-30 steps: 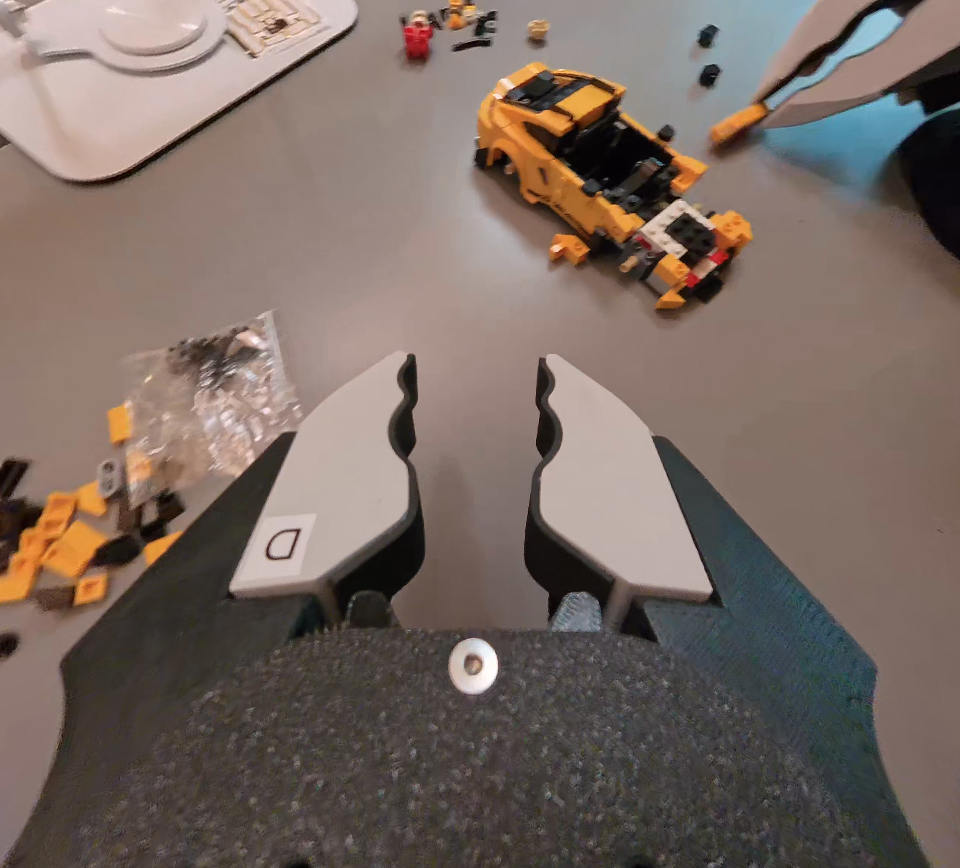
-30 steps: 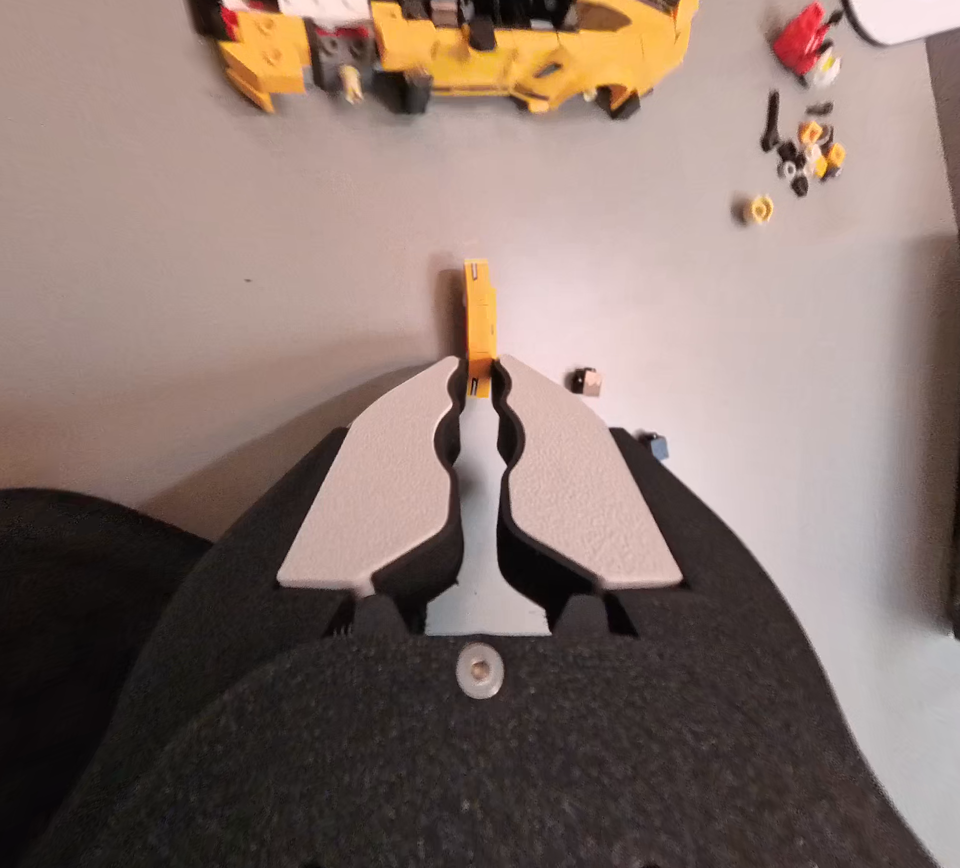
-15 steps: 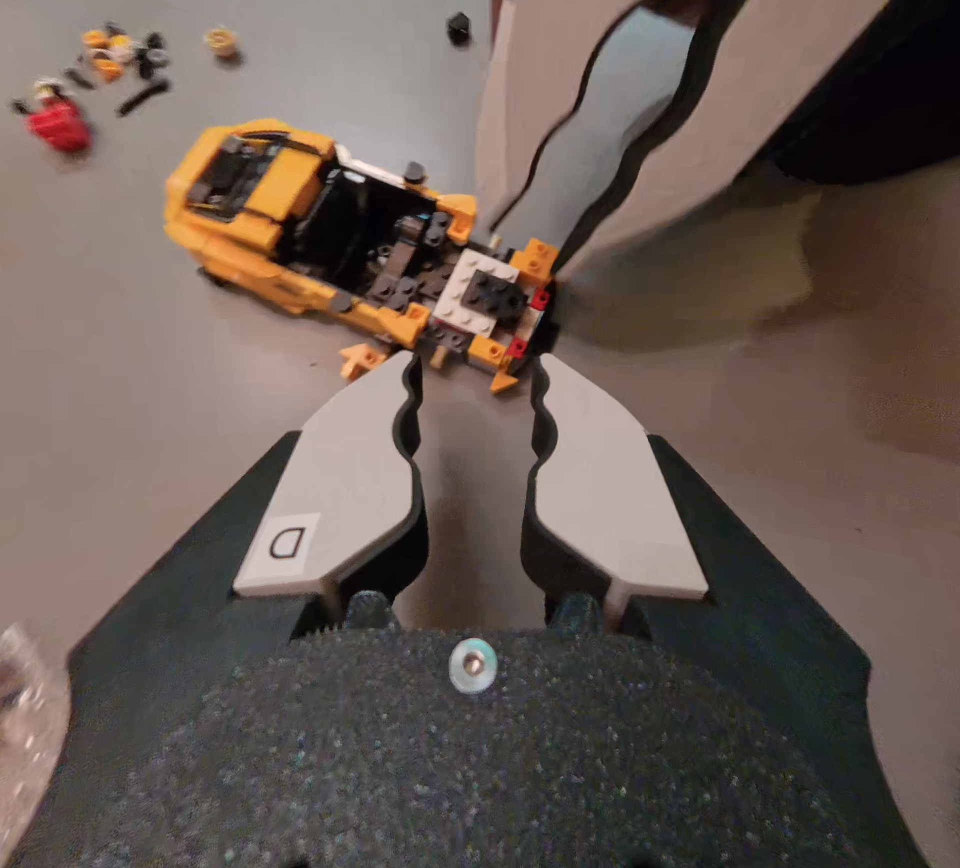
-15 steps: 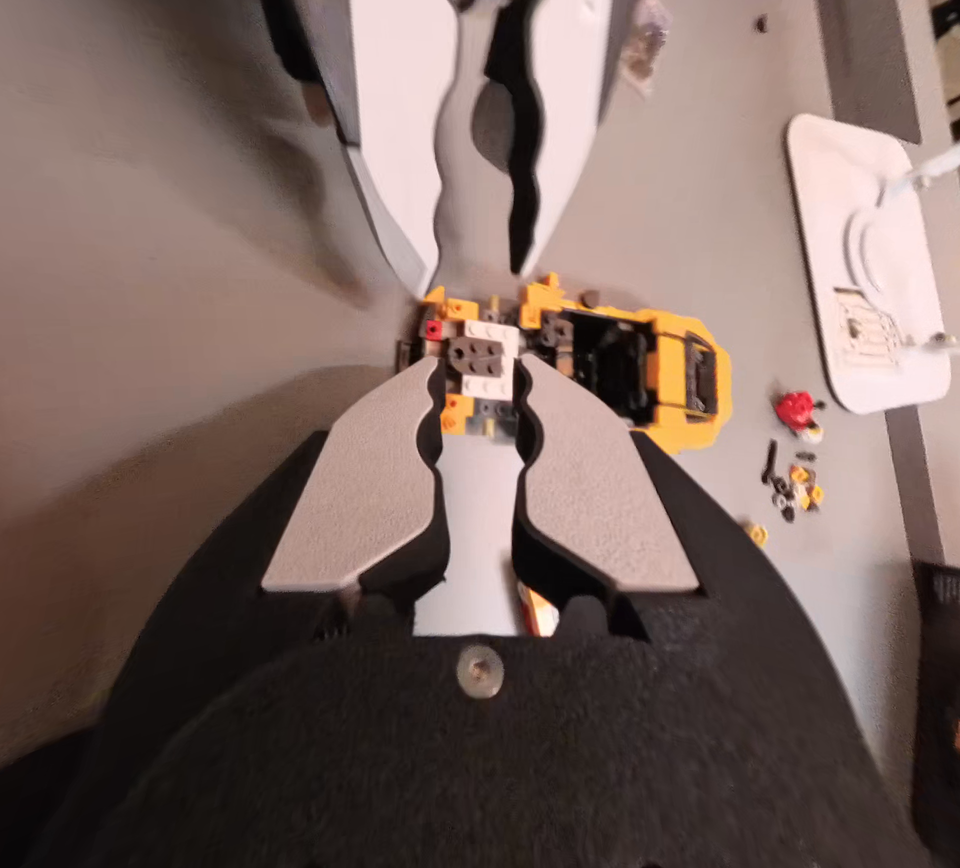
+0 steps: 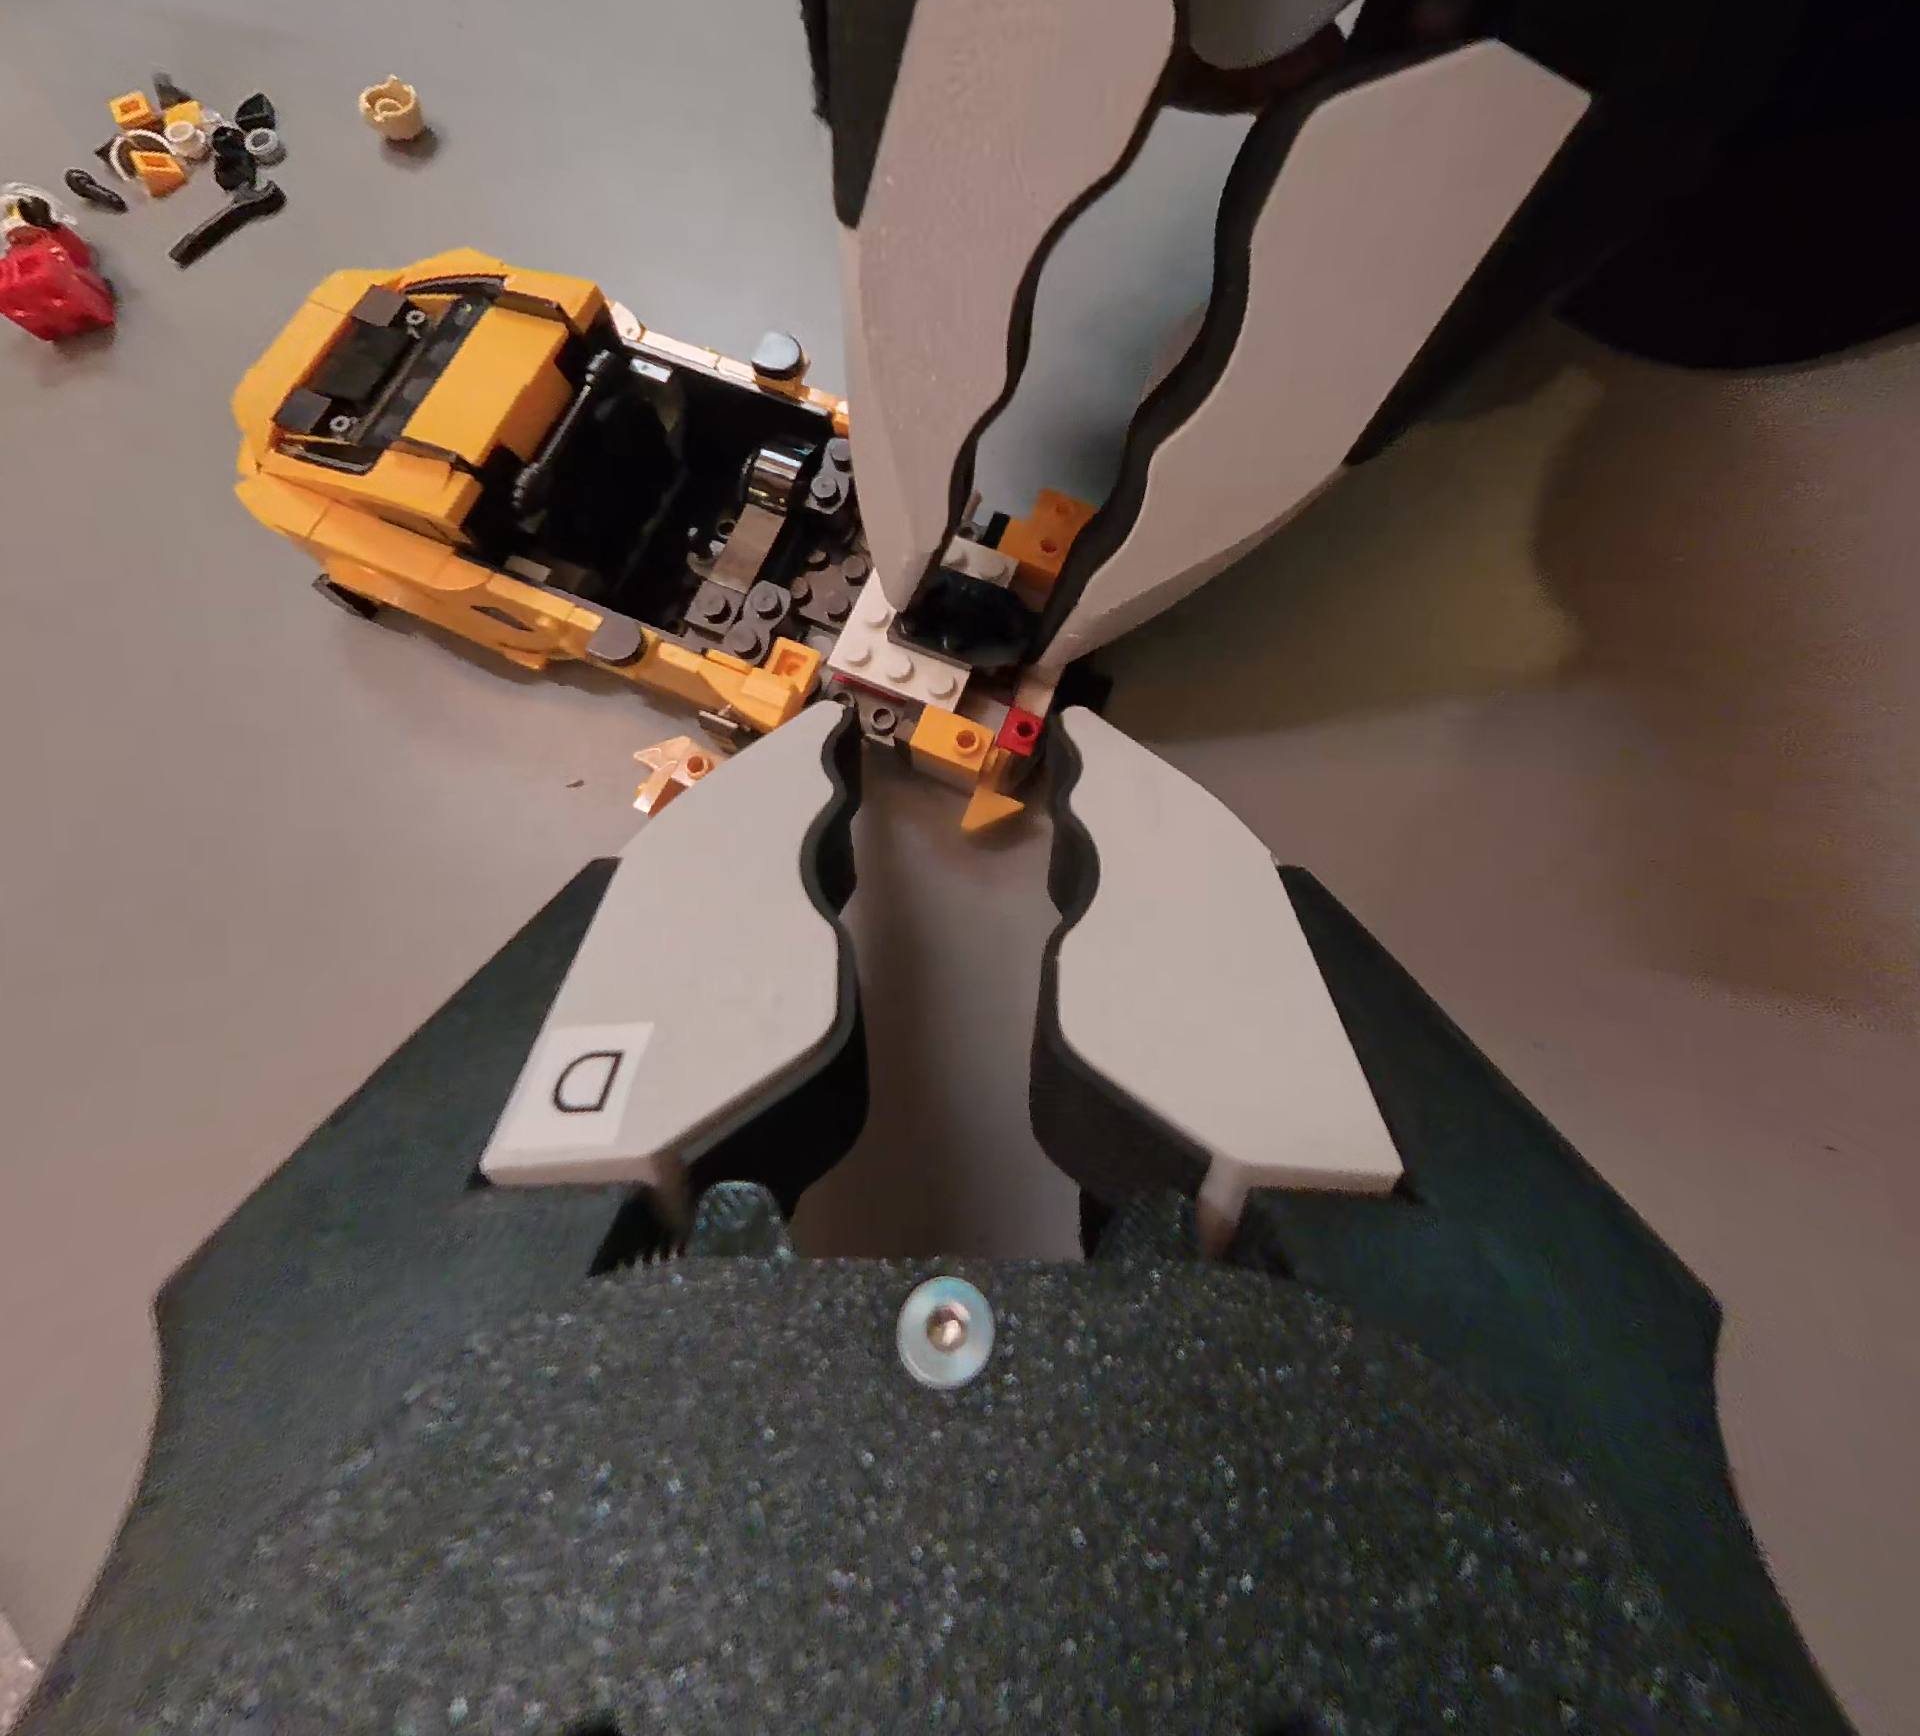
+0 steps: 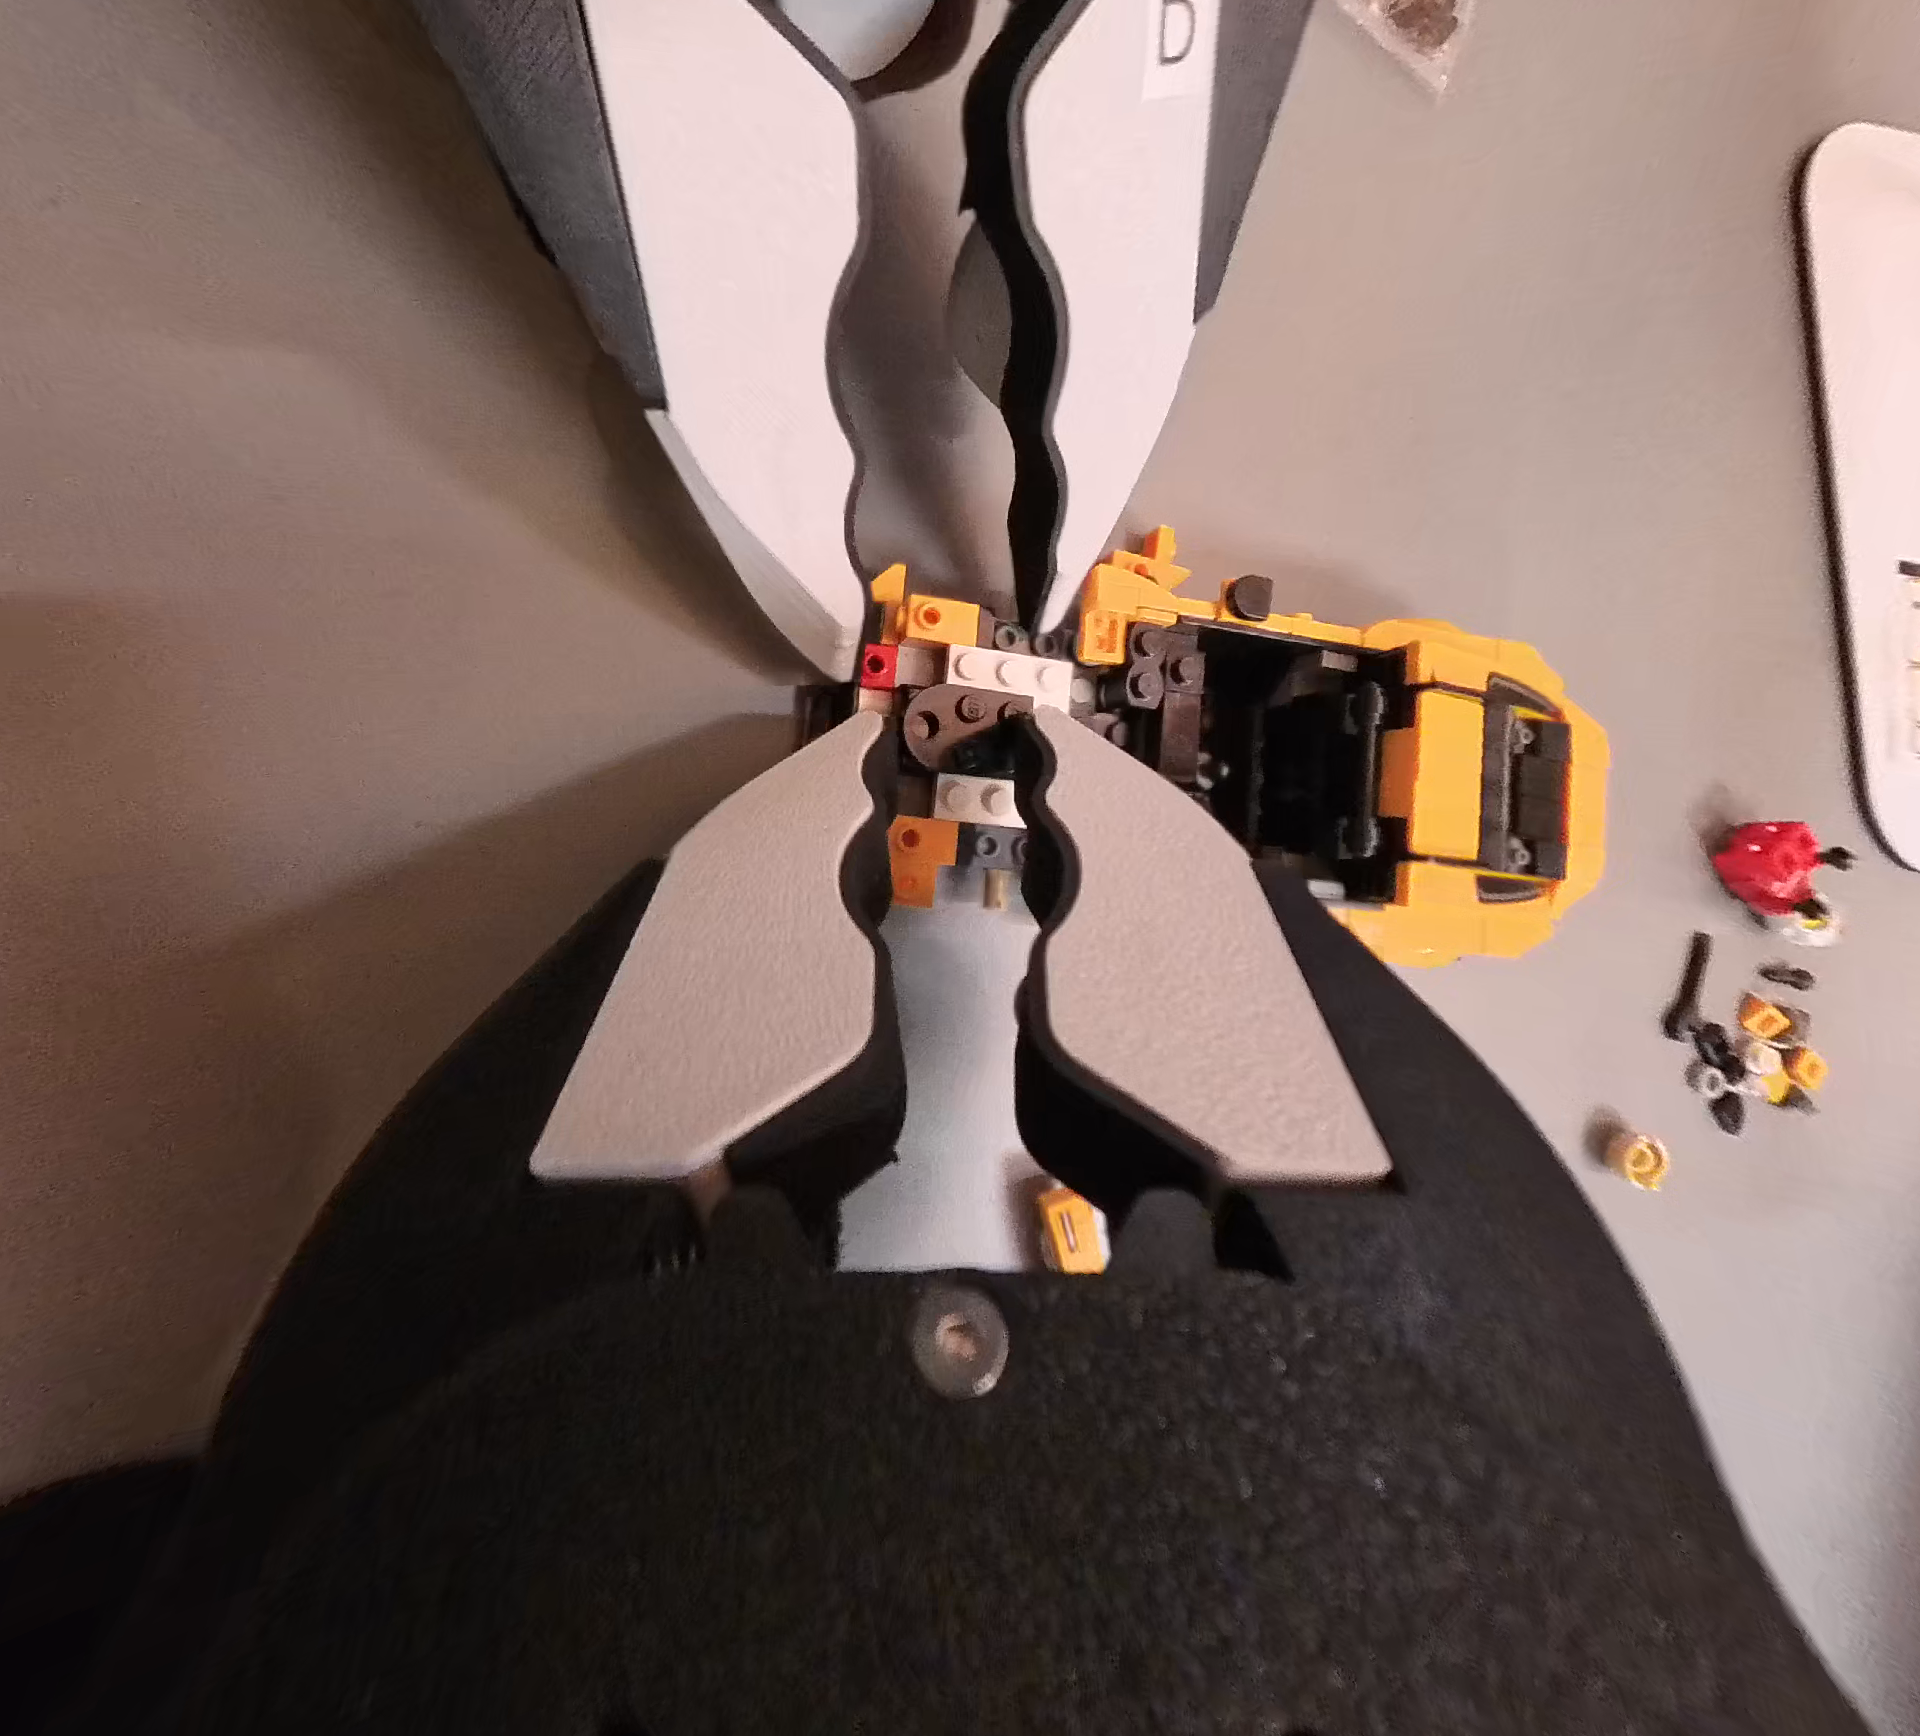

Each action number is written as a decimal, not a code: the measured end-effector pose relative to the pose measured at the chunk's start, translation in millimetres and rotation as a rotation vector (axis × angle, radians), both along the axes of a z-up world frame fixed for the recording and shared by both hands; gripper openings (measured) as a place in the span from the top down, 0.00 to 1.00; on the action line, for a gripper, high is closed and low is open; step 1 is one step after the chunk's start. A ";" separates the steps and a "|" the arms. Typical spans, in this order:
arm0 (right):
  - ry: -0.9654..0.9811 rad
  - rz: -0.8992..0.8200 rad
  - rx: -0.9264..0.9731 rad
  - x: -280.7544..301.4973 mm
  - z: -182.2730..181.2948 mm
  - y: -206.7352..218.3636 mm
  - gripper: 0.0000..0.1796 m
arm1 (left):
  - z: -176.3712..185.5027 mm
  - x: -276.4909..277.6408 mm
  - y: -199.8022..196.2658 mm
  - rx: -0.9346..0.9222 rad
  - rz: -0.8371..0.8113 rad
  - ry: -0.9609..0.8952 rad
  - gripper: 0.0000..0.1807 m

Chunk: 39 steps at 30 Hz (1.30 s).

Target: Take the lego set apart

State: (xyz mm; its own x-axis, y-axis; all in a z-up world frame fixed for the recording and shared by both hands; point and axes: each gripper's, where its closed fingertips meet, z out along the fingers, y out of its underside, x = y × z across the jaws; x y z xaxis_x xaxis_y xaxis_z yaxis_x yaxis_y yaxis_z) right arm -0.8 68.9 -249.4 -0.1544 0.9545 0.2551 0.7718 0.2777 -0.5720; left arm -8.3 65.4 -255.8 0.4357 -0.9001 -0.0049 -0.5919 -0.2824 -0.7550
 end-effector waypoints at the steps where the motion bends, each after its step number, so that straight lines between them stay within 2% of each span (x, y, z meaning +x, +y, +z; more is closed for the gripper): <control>1: 0.002 0.000 -0.026 0.2 0.3 0.1 0.89 | 0.0 -0.2 0.7 0.006 0.005 0.001 0.83; 8: 0.026 -0.026 -0.169 2.2 1.3 0.4 0.89 | -0.2 1.4 1.7 0.012 0.023 -0.013 0.83; 11: 0.082 -0.036 -0.302 -1.8 12.3 -4.9 0.93 | -0.4 0.9 3.3 0.019 0.031 -0.012 0.83; 14: 0.051 -0.027 -0.193 -0.5 8.2 -0.5 0.97 | -2.5 -0.9 3.4 0.029 0.031 0.015 0.83; 16: 0.079 -0.022 -0.224 -1.3 13.4 -2.8 0.99 | -2.6 -0.7 2.6 0.031 0.031 0.013 0.83; 21: 0.100 -0.034 -0.138 1.6 19.2 3.3 0.88 | -3.3 -1.6 2.2 0.024 0.027 0.008 0.84; 29: 0.121 -0.055 -0.118 4.7 18.7 8.6 0.89 | -3.9 -3.2 0.6 0.033 0.025 0.019 0.83; 35: 0.031 -0.059 -0.056 9.0 1.3 3.9 0.82 | 0.4 -4.7 0.3 0.029 0.032 -0.005 0.84; 37: 0.018 -0.066 -0.022 7.1 -2.6 5.8 0.87 | 1.1 -4.8 0.2 0.027 0.033 -0.008 0.84; 39: 0.020 -0.057 -0.021 6.1 -1.9 4.8 0.87 | 2.9 -6.1 0.3 0.034 0.036 -0.009 0.83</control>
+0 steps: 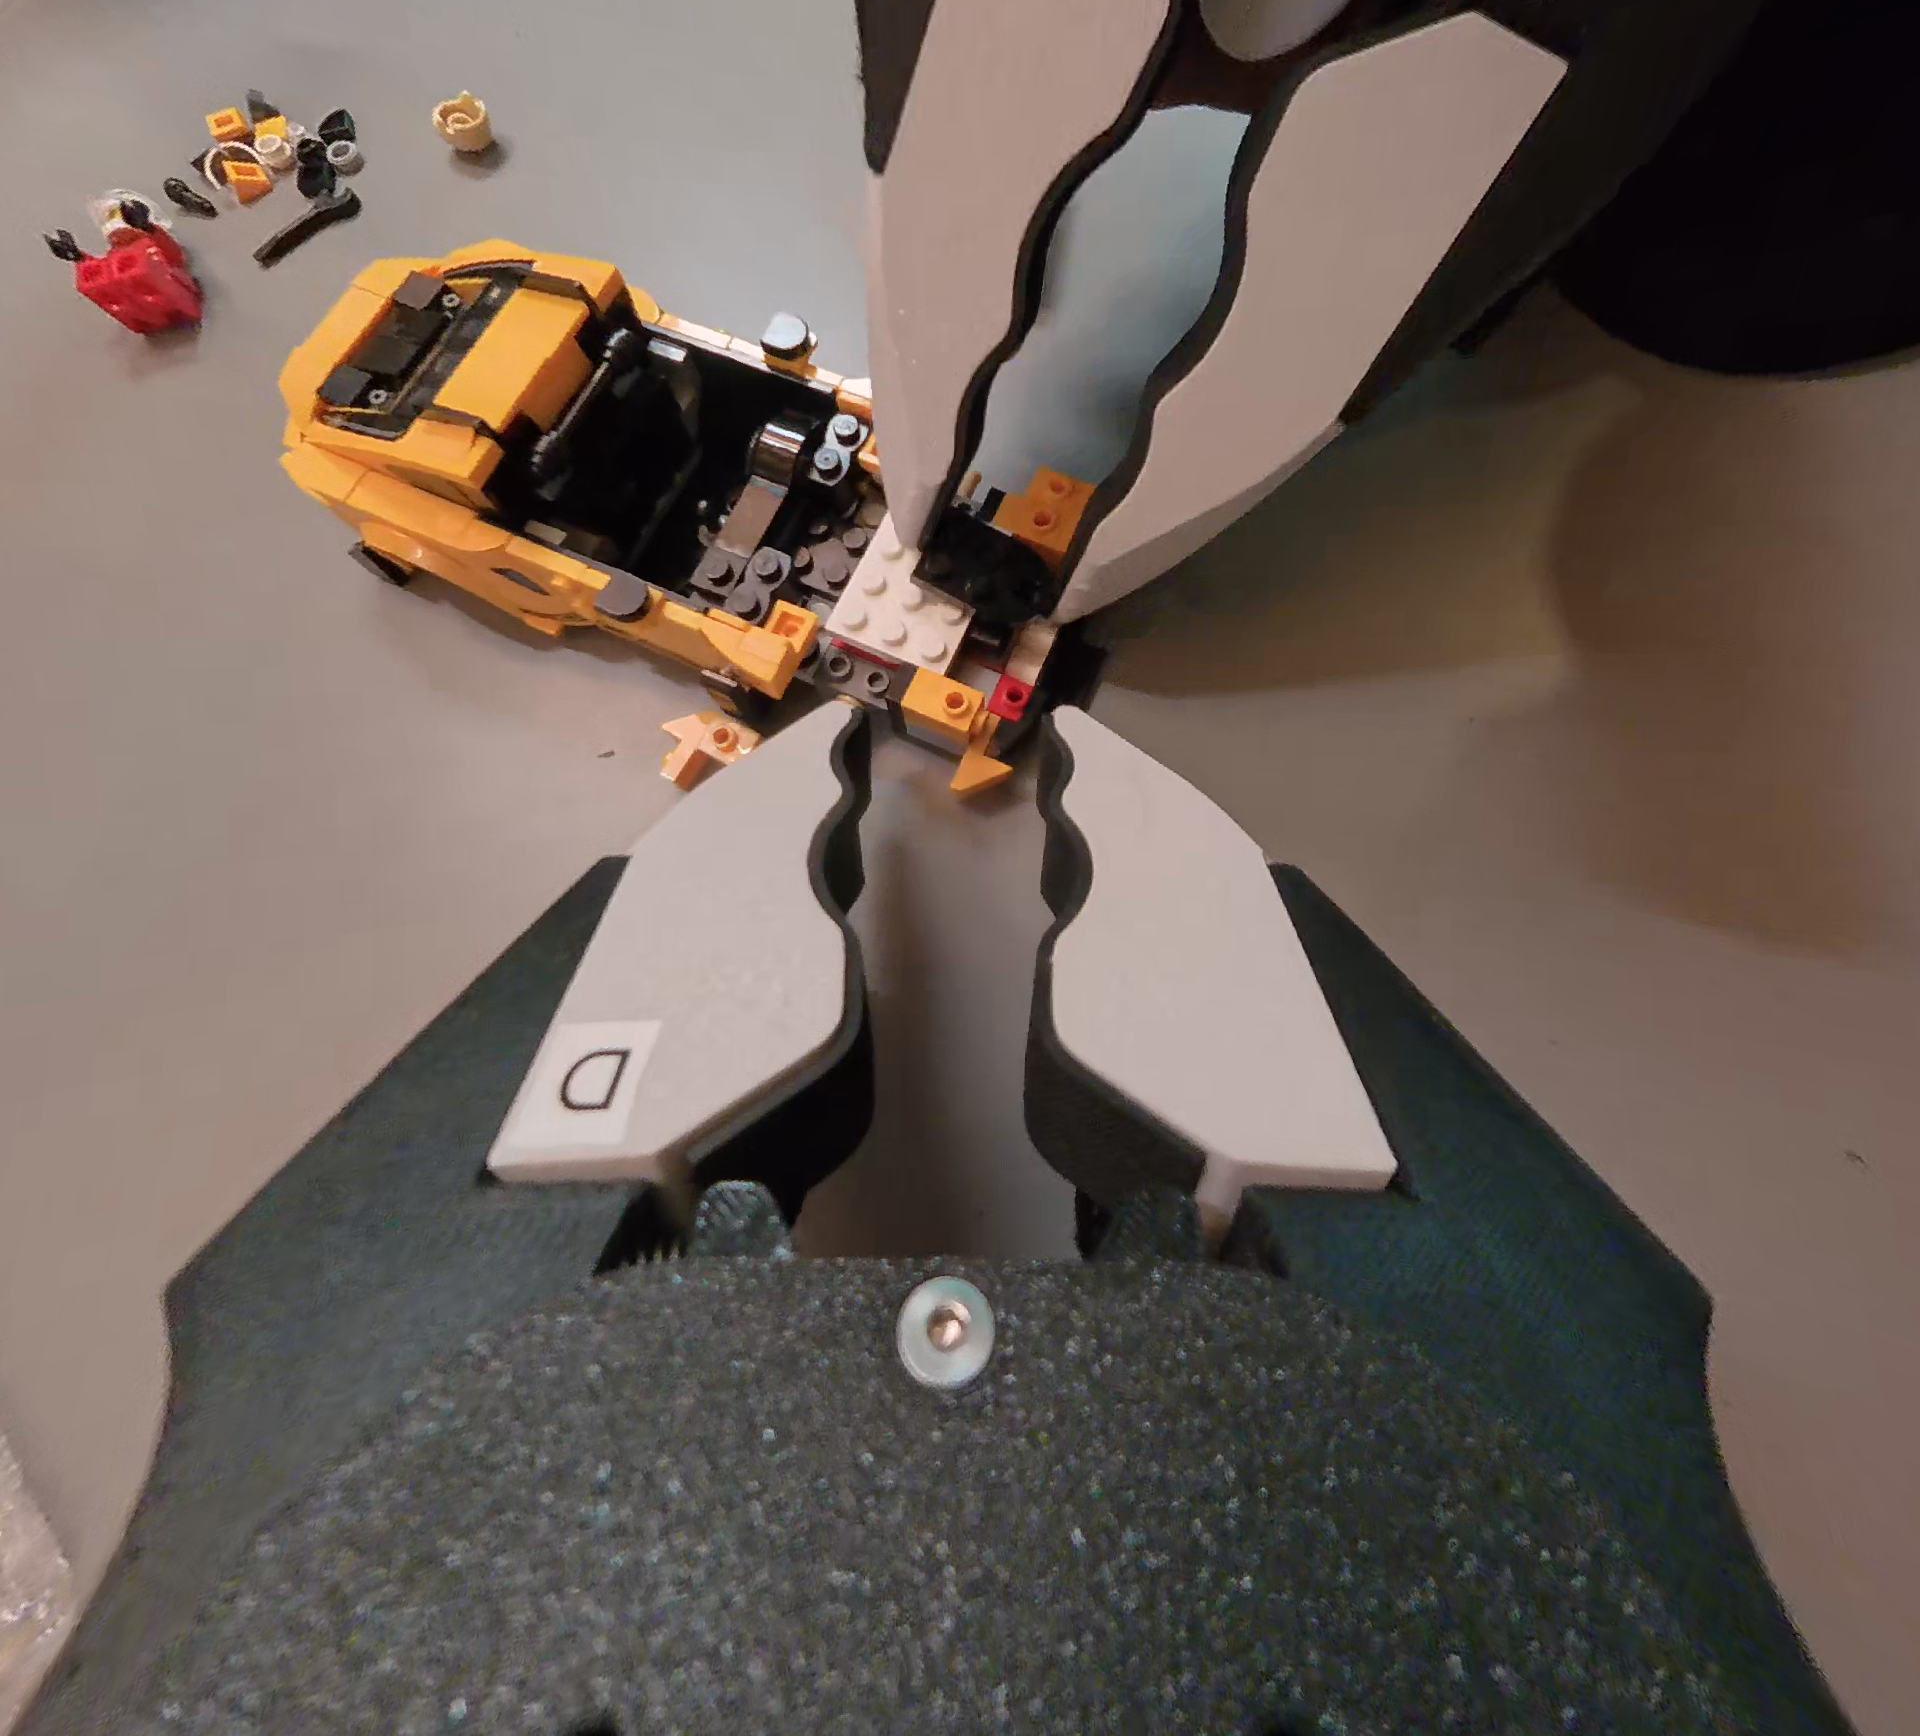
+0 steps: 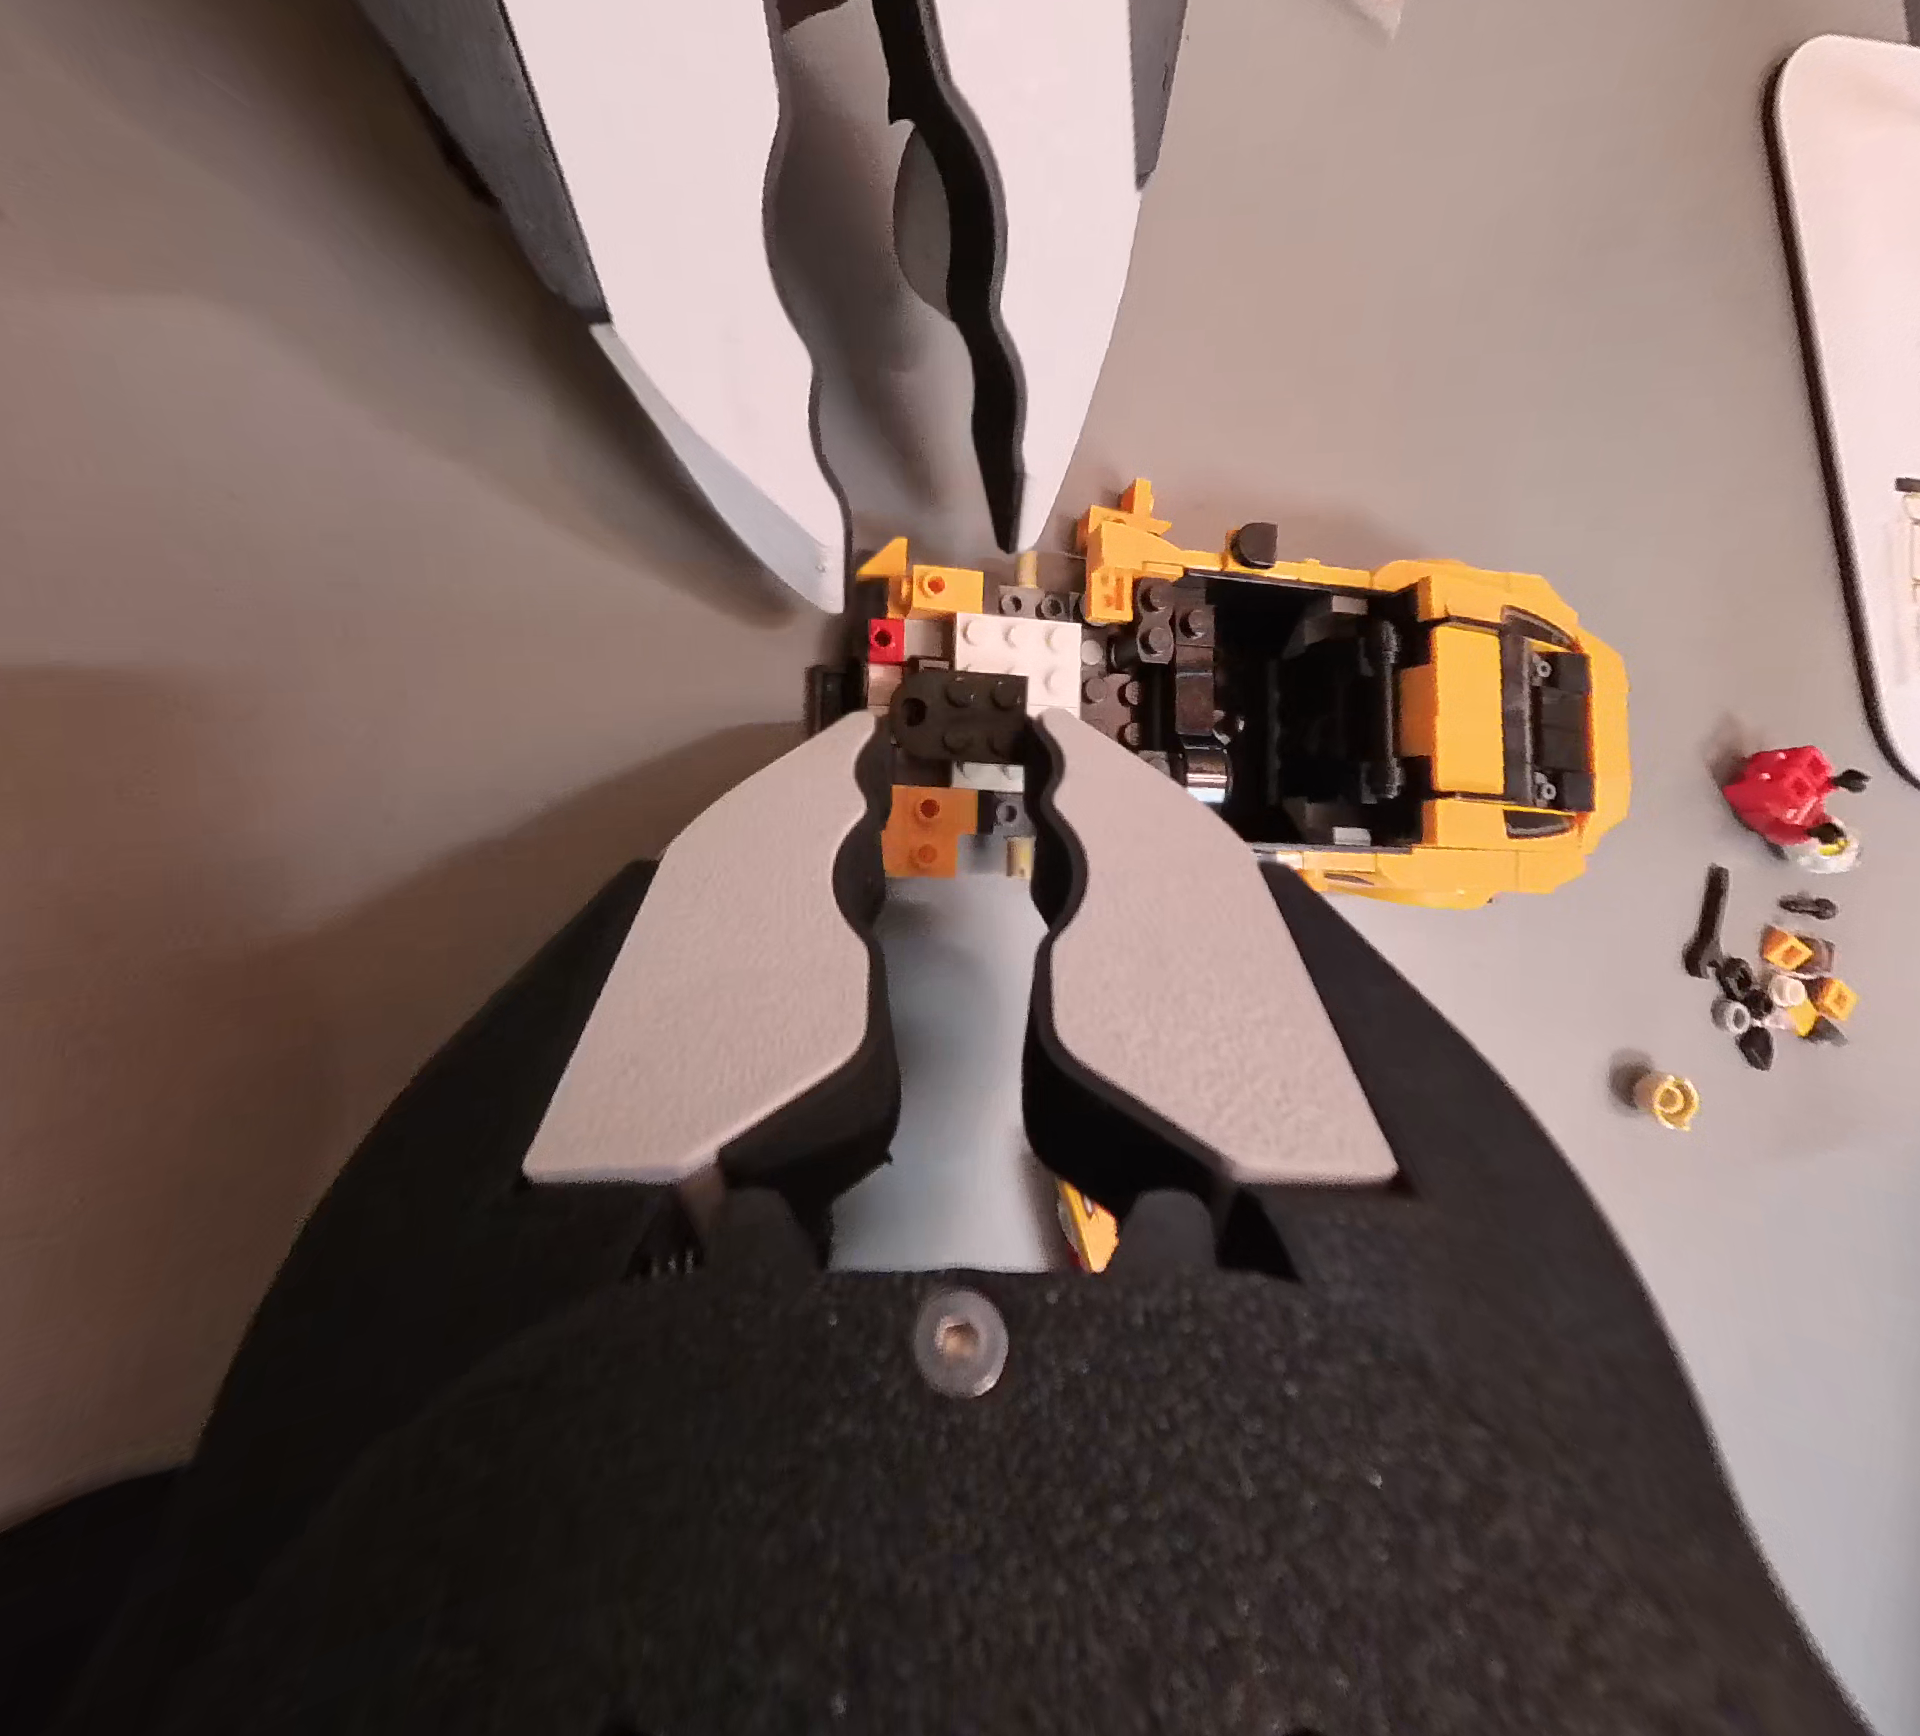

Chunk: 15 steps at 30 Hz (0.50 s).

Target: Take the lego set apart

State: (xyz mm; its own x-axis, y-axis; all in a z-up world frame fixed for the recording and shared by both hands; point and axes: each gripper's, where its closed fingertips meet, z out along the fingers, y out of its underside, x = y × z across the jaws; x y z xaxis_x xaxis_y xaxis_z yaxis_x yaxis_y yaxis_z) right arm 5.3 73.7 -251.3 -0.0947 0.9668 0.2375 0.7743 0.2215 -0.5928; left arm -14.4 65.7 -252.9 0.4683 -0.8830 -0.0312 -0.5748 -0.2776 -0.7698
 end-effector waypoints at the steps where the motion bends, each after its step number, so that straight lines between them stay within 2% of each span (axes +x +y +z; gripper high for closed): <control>1: 0.011 0.005 -0.002 -0.7 2.6 -1.4 0.87 | 1.9 -0.8 -0.7 -0.002 0.003 -0.007 0.83; 5: 0.099 0.043 0.040 -9.2 23.8 -10.6 0.87 | 21.6 -0.5 -12.0 -0.073 0.005 -0.145 0.84; 10: 0.174 0.142 0.163 -22.5 36.9 -27.0 0.87 | 49.5 1.0 -21.0 -0.297 0.025 -0.442 0.84; 13: 0.223 0.174 0.223 -27.8 44.6 -34.3 0.87 | 49.5 4.5 -34.5 -0.431 -0.012 -0.491 0.92; 15: 0.239 0.185 0.255 -27.8 47.5 -36.7 0.87 | 53.0 4.5 -36.2 -0.437 -0.005 -0.516 0.97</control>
